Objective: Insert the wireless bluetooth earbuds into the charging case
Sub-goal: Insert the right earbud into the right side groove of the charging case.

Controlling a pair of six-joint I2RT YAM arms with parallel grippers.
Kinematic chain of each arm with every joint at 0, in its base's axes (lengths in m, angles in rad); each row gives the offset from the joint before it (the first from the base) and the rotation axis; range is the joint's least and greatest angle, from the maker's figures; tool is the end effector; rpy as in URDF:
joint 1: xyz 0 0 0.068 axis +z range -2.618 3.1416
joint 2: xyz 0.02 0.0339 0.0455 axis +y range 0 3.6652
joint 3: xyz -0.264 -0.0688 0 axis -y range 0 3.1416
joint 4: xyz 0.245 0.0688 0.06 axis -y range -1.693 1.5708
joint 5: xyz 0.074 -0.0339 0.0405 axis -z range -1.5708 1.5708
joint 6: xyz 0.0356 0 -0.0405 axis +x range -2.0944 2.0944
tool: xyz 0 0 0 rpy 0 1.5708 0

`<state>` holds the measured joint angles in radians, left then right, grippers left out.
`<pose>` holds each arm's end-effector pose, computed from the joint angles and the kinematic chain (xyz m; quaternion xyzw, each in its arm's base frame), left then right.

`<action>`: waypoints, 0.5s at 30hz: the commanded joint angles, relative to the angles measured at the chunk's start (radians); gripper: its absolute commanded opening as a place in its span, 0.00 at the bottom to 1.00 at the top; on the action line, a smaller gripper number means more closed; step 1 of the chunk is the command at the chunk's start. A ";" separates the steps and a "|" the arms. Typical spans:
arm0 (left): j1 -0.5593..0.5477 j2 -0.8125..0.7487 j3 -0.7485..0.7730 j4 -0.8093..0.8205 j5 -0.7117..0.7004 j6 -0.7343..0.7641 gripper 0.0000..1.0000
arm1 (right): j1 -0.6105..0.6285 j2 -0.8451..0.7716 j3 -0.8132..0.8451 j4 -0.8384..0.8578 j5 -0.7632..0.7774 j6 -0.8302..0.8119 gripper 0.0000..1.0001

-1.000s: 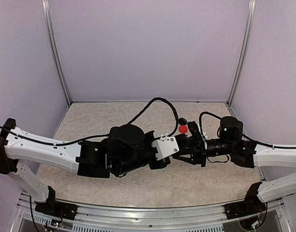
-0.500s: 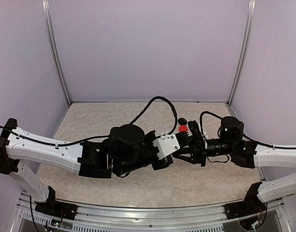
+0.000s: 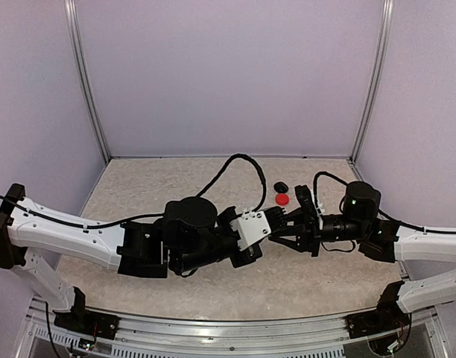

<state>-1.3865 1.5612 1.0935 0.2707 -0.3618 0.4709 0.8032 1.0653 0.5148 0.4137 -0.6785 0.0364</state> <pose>0.0799 -0.3599 0.2996 0.5408 0.5469 -0.1509 0.6210 0.1458 0.1833 0.2536 -0.4687 0.5774 0.4816 0.4636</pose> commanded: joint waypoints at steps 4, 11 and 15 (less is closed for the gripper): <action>0.039 -0.021 -0.009 -0.058 0.056 -0.026 0.00 | 0.010 -0.016 0.008 0.098 -0.102 -0.016 0.00; 0.061 -0.040 0.019 -0.110 0.117 -0.049 0.00 | 0.013 -0.008 0.010 0.066 -0.095 -0.059 0.00; 0.089 -0.071 0.037 -0.169 0.200 -0.075 0.00 | 0.017 -0.010 0.005 0.054 -0.098 -0.077 0.00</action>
<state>-1.3411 1.5238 1.0897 0.2070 -0.2230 0.4320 0.8024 1.0660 0.5133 0.4297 -0.7044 0.0021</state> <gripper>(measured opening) 0.019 0.272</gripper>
